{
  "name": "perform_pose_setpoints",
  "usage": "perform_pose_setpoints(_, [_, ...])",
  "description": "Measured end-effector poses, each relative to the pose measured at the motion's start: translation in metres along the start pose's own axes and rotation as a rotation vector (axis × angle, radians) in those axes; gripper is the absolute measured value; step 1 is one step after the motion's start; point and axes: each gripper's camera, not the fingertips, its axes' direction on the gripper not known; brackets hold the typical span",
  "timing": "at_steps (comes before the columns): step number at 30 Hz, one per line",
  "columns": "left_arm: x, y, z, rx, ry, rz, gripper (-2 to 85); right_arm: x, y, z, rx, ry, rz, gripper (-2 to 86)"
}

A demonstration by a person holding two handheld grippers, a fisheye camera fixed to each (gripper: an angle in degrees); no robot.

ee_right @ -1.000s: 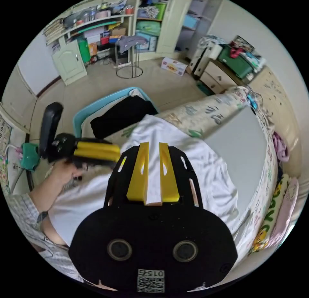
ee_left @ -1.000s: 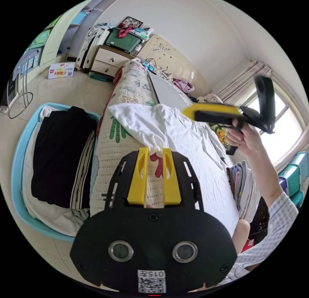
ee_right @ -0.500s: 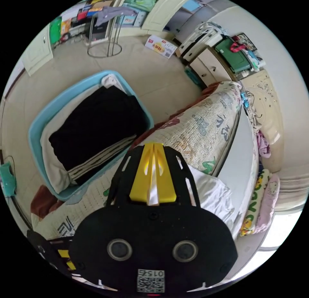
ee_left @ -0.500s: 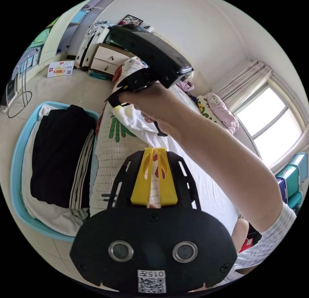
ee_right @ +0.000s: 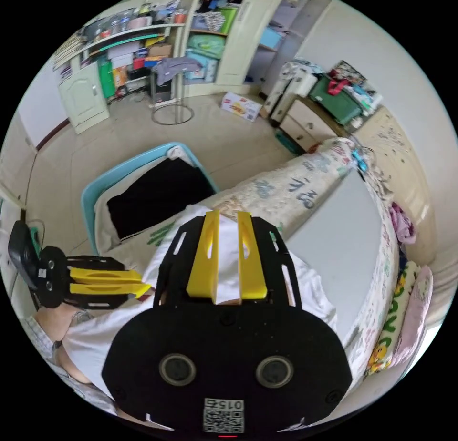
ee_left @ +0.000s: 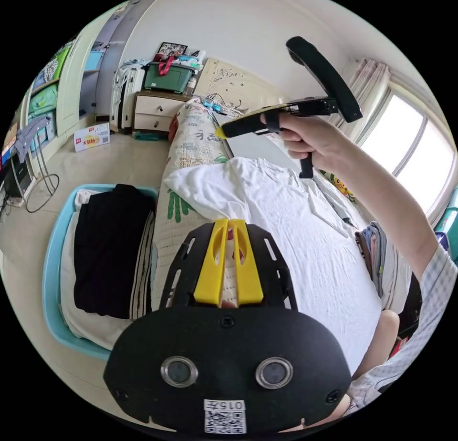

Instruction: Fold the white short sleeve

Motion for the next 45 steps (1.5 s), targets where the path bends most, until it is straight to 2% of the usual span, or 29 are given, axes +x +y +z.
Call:
perform_pose_setpoints(5, [0.003, 0.001, 0.008, -0.042, 0.037, -0.009, 0.6, -0.06, -0.042, 0.057, -0.116, 0.021, -0.103, 10.7])
perform_pose_setpoints(9, [0.016, 0.002, 0.012, -0.068, 0.025, 0.013, 0.7, -0.071, -0.052, 0.104, -0.286, 0.175, -0.077, 8.8])
perform_pose_setpoints(13, [0.019, 0.007, 0.01, -0.059, 0.048, -0.011, 0.2, -0.052, -0.045, 0.088, -0.207, 0.176, -0.025, 0.1])
perform_pose_setpoints(20, [0.042, 0.02, -0.008, 0.036, 0.029, 0.036, -0.1, 0.021, 0.014, -0.012, 0.087, 0.06, 0.133, -0.9])
perform_pose_setpoints(26, [0.104, 0.033, -0.013, 0.105, 0.067, 0.351, 0.6, 0.087, 0.134, -0.071, 0.196, 0.005, 0.285, -0.7])
perform_pose_setpoints(30, [0.152, 0.047, 0.001, 0.024, 0.107, 0.589, 3.6, 0.106, 0.208, -0.055, 0.114, 0.09, 0.359, 1.3])
perform_pose_setpoints(33, [0.164, 0.053, 0.005, 0.012, 0.103, 0.621, 6.7, 0.12, 0.237, -0.036, 0.017, 0.164, 0.413, 4.9])
perform_pose_setpoints(36, [0.163, 0.052, 0.011, -0.007, 0.116, 0.578, 8.2, 0.114, 0.245, -0.05, 0.069, 0.169, 0.351, 8.7])
perform_pose_setpoints(38, [0.166, 0.052, 0.017, -0.031, 0.118, 0.574, 8.5, 0.101, 0.248, -0.065, 0.128, 0.073, 0.273, 9.1])
perform_pose_setpoints(40, [0.176, 0.053, 0.027, -0.073, 0.096, 0.596, 8.2, 0.075, 0.249, -0.077, 0.169, -0.102, 0.097, 8.5])
perform_pose_setpoints(42, [0.186, 0.055, 0.036, -0.117, 0.07, 0.625, 7.1, 0.055, 0.248, -0.078, 0.147, -0.161, -0.012, 8.2])
perform_pose_setpoints(45, [0.199, 0.059, 0.048, -0.16, 0.009, 0.656, 3.1, 0.036, 0.246, -0.071, 0.092, -0.131, -0.102, 5.6])
